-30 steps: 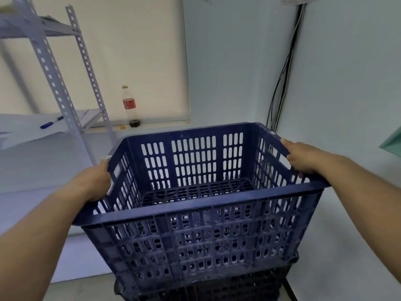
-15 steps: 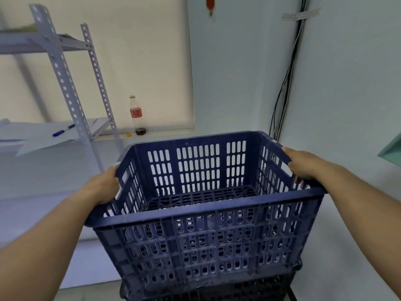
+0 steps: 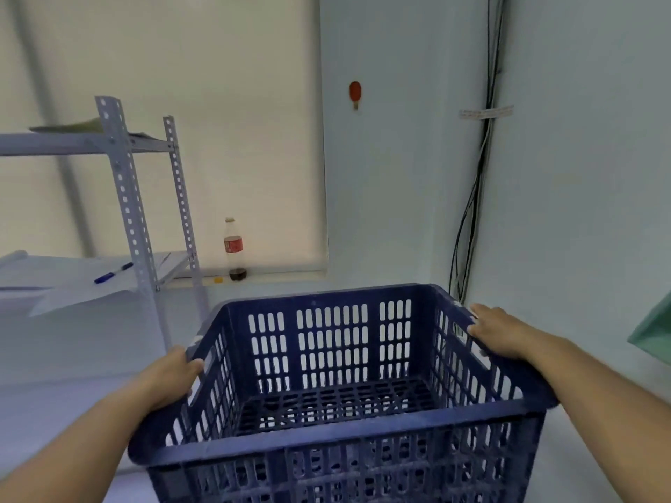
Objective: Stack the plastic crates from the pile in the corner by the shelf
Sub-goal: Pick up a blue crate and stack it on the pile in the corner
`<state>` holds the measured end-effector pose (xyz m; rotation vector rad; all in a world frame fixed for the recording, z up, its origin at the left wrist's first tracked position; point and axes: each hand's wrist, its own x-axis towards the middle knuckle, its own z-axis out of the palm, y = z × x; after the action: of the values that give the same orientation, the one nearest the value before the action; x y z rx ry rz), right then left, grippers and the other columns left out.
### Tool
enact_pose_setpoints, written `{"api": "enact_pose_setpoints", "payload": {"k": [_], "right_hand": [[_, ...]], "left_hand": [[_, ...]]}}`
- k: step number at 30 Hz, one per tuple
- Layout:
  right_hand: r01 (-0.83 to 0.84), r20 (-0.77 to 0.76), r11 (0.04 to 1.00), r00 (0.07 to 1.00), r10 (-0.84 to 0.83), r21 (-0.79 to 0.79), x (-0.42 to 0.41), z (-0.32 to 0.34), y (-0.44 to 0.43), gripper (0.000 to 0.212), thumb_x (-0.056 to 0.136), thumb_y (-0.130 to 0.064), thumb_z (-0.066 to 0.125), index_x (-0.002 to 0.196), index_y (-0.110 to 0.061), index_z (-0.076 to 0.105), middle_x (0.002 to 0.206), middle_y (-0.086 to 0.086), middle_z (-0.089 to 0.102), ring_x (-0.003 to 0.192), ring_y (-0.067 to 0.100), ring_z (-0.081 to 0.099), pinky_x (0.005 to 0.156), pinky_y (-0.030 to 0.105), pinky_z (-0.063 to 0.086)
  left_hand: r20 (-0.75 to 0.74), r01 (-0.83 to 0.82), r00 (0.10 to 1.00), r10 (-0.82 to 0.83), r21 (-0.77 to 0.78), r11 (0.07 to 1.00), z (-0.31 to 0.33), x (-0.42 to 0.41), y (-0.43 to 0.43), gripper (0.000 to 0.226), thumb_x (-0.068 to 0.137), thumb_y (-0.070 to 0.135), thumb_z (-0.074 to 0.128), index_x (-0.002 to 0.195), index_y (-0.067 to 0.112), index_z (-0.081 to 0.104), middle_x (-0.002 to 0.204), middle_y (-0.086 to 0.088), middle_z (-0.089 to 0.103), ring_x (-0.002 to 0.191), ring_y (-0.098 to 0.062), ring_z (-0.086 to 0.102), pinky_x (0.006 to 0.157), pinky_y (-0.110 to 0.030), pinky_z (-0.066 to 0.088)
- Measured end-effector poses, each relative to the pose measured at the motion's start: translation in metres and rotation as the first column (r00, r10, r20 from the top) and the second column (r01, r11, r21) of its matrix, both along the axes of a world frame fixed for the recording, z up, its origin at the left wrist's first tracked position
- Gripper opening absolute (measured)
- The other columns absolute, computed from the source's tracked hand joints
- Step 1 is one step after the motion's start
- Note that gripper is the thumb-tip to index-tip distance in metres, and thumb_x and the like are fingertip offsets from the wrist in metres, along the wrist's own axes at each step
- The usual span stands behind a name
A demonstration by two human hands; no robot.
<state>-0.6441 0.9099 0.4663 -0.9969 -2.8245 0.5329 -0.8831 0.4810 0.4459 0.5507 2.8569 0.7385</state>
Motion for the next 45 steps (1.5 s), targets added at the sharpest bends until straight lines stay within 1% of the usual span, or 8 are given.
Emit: {"api": "enact_pose_setpoints", "payload": {"k": [4,7,9,14,24,29,40,45], "right_hand": [[0.007,0.093,0.999,0.996,-0.004,-0.038,-0.013,-0.004,0.005,0.036,0.099,-0.025,0.038,0.132,-0.013,0.034,0.119,0.013,0.055,0.095,0.025,0.057,0.082,0.032,0.044],[-0.031,0.119,0.998,0.993,0.024,0.055,-0.021,-0.013,0.006,0.061,0.099,-0.029,0.035,0.152,-0.012,0.009,0.155,0.013,0.021,0.127,0.029,0.042,0.101,0.032,0.036],[-0.053,0.133,0.993,0.990,0.039,0.106,-0.021,-0.020,0.009,0.066,0.100,-0.031,0.031,0.153,-0.016,-0.003,0.161,0.006,0.004,0.135,0.029,0.035,0.107,0.034,0.032],[-0.072,0.145,0.989,0.988,0.053,0.129,-0.024,-0.025,0.013,0.068,0.099,-0.031,0.034,0.153,-0.021,-0.005,0.160,0.002,0.004,0.131,0.028,0.039,0.104,0.033,0.035],[-0.041,0.143,0.995,0.989,0.028,0.090,-0.019,-0.016,0.002,0.068,0.098,-0.032,0.035,0.154,-0.020,-0.002,0.161,0.003,0.004,0.137,0.028,0.034,0.110,0.037,0.032],[-0.012,0.145,0.997,0.989,0.002,0.074,-0.016,-0.013,-0.004,0.068,0.098,-0.026,0.038,0.154,-0.019,0.000,0.161,0.004,0.006,0.136,0.029,0.035,0.109,0.038,0.032],[0.004,0.185,0.996,0.982,-0.021,0.092,-0.015,-0.006,-0.010,0.069,0.096,-0.021,0.038,0.154,-0.018,-0.001,0.160,0.005,0.009,0.136,0.028,0.033,0.111,0.039,0.031],[-0.046,0.267,0.982,0.964,-0.005,0.182,-0.014,-0.003,-0.016,0.070,0.095,-0.028,0.042,0.154,-0.023,0.004,0.162,0.002,0.003,0.141,0.028,0.023,0.114,0.042,0.027]], "left_hand": [[0.008,-0.047,0.999,0.049,-0.133,0.990,0.007,-0.010,0.015,0.019,0.101,0.021,0.038,0.101,0.008,0.052,0.104,-0.016,0.061,0.089,-0.027,0.057,0.075,-0.028,0.040],[-0.031,-0.045,0.999,0.039,-0.219,0.975,0.002,-0.011,0.024,0.032,0.102,0.021,0.034,0.129,0.003,0.035,0.124,-0.023,0.058,0.090,-0.026,0.048,0.074,-0.029,0.033],[-0.090,-0.026,0.996,0.004,-0.248,0.968,-0.006,-0.014,0.021,0.042,0.102,0.021,0.032,0.139,0.003,0.024,0.124,-0.023,0.059,0.090,-0.028,0.053,0.072,-0.030,0.035],[-0.112,0.008,0.993,-0.044,-0.303,0.953,-0.018,-0.028,0.019,0.060,0.103,0.023,0.029,0.152,0.007,-0.001,0.131,-0.022,0.055,0.096,-0.028,0.053,0.077,-0.031,0.037],[-0.074,0.021,0.997,-0.035,-0.185,0.983,-0.016,-0.027,0.018,0.057,0.102,0.025,0.034,0.151,0.010,0.008,0.136,-0.023,0.053,0.116,-0.035,0.055,0.088,-0.033,0.041],[-0.048,0.031,0.998,-0.038,-0.130,0.991,-0.015,-0.026,0.019,0.050,0.102,0.023,0.037,0.146,0.009,0.019,0.127,-0.025,0.058,0.106,-0.035,0.057,0.077,-0.033,0.036],[0.005,0.007,1.000,-0.006,-0.135,0.991,-0.007,-0.023,0.018,0.045,0.099,0.027,0.043,0.139,0.012,0.029,0.111,-0.017,0.062,0.092,-0.030,0.059,0.077,-0.032,0.041],[-0.127,0.039,0.989,-0.070,-0.237,0.971,-0.009,-0.026,0.017,0.067,0.094,0.044,0.039,0.151,0.013,0.022,0.148,-0.017,0.040,0.130,-0.032,0.045,0.106,-0.040,0.038]]}}
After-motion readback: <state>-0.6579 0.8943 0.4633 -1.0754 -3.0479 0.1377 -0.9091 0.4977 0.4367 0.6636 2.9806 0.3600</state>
